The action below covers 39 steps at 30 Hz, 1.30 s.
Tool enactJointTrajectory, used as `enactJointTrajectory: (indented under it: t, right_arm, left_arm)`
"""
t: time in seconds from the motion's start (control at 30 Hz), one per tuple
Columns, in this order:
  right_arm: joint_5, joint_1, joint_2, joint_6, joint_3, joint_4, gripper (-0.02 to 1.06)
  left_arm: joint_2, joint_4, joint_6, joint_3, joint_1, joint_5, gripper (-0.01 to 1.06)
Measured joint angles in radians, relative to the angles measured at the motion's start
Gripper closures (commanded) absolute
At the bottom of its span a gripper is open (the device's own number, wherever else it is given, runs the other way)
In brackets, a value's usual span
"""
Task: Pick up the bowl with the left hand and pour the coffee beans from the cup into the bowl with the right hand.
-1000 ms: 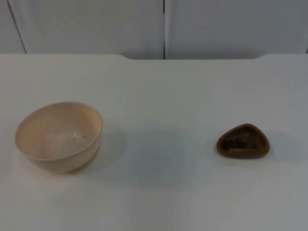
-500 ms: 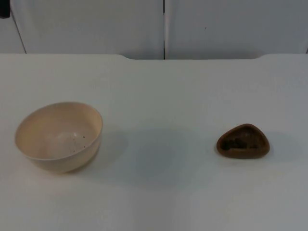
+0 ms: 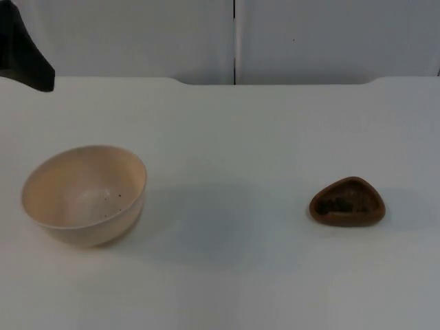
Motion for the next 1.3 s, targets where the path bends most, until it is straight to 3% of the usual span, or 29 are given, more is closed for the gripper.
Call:
enactJointTrajectory:
  t: [0.53, 0.8, 1.03, 1.3]
  right_arm:
    - [0.0, 0.0, 0.0, 0.0, 0.0, 0.0, -0.01]
    - [0.0, 0.0, 0.0, 0.0, 0.0, -0.004, -0.01]
    - [0.0, 0.0, 0.0, 0.002, 0.0, -0.006, -0.01]
    - [0.0, 0.0, 0.0, 0.002, 0.0, -0.01, -0.01]
  left_arm:
    - [0.256, -0.048, -0.061, 0.0, 0.0, -0.125, 0.0]
    - [0.344, -0.048, -0.082, 0.0, 0.0, -0.141, 0.0]
    - [0.414, -0.094, -0.06, 0.0, 0.075, -0.142, 0.0]
    - [0.497, -0.159, -0.024, -0.05, 0.087, -0.113, 0.0]
